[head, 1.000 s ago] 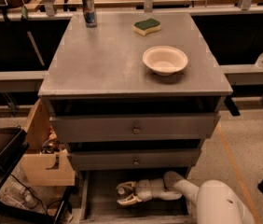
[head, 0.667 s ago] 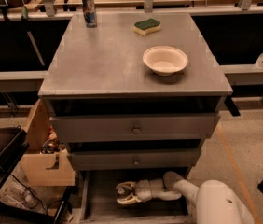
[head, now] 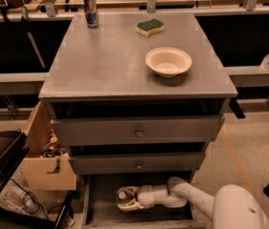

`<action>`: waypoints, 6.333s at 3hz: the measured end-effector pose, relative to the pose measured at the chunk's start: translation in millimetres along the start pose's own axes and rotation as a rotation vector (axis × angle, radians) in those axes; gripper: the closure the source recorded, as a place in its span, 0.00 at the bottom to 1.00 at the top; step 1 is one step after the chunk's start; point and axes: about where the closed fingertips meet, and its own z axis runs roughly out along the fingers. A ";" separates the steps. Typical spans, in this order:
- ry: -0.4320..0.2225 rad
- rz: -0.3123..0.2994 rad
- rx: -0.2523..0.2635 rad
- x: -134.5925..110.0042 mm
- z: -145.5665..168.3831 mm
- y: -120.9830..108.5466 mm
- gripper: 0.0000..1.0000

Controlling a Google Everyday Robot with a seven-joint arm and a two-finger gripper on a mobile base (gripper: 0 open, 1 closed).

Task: Pick water bottle from bottom drawer and place on counter

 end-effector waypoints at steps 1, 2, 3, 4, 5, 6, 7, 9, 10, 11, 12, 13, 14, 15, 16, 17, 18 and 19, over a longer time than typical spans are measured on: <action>-0.048 -0.018 0.048 -52.6 -16.8 20.3 1.00; -0.108 0.031 0.104 -112.9 -55.5 51.2 1.00; -0.145 0.080 0.187 -181.7 -96.4 77.2 1.00; -0.147 0.114 0.283 -245.5 -137.9 92.1 1.00; -0.113 0.125 0.393 -318.3 -177.1 98.8 1.00; -0.071 0.124 0.441 -357.5 -193.3 97.3 1.00; -0.072 0.124 0.441 -357.8 -193.2 97.2 1.00; -0.137 0.140 0.460 -418.1 -196.2 86.8 1.00; -0.191 0.147 0.505 -478.6 -209.2 77.6 1.00; -0.193 0.136 0.551 -546.5 -222.1 51.9 1.00; -0.159 0.111 0.546 -593.2 -215.9 19.1 1.00; -0.143 0.067 0.522 -641.3 -201.4 -12.5 1.00; -0.118 0.018 0.499 -697.4 -179.4 -52.8 1.00; -0.108 -0.024 0.472 -741.6 -153.9 -92.2 1.00; -0.106 -0.024 0.461 -763.7 -133.1 -138.3 1.00; -0.119 0.014 0.456 -763.5 -121.1 -183.3 1.00; -0.146 0.058 0.401 -753.1 -99.1 -215.4 1.00; -0.145 0.086 0.340 -742.8 -68.2 -233.4 1.00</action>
Offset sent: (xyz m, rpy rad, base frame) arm -0.1068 -0.0908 0.1963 0.1893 0.1236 -0.1597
